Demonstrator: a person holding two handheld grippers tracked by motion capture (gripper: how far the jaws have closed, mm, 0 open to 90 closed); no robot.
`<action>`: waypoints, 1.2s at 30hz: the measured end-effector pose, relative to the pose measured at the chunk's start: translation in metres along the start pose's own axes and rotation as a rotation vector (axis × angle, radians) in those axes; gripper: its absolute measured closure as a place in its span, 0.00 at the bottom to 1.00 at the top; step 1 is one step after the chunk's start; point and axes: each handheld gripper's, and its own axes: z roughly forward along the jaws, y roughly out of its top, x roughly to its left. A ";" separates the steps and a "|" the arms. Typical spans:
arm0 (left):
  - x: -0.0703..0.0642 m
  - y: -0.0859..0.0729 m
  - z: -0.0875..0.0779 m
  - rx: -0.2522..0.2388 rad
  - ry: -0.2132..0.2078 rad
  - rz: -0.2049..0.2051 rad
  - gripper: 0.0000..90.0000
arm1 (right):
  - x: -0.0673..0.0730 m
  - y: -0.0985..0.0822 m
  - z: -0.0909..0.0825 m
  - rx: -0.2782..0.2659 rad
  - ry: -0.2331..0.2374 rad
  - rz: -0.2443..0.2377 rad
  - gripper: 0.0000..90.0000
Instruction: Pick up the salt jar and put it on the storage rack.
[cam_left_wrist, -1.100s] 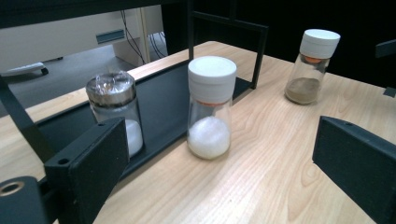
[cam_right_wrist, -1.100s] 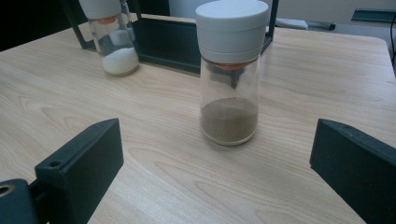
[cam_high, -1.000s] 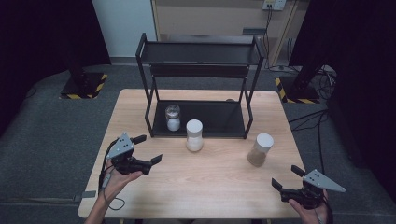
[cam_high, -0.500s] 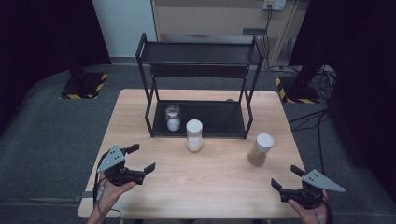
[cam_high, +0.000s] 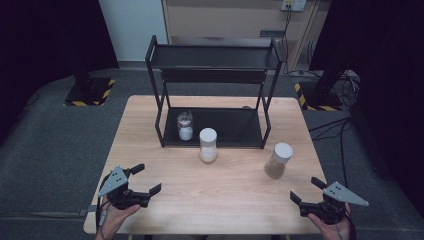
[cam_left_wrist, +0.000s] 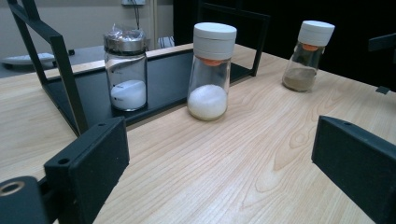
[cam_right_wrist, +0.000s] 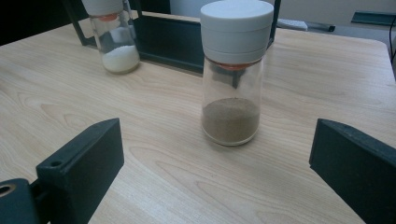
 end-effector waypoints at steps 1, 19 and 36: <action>0.000 -0.002 0.000 -0.003 0.001 0.005 0.04 | 0.000 0.000 0.000 0.000 0.000 -0.001 0.03; 0.009 -0.019 -0.004 0.017 0.006 0.005 0.04 | -0.001 0.000 0.001 0.001 0.007 -0.005 0.04; 0.007 -0.018 -0.002 0.042 0.014 0.014 0.02 | -0.001 0.000 0.000 -0.001 0.010 -0.002 0.04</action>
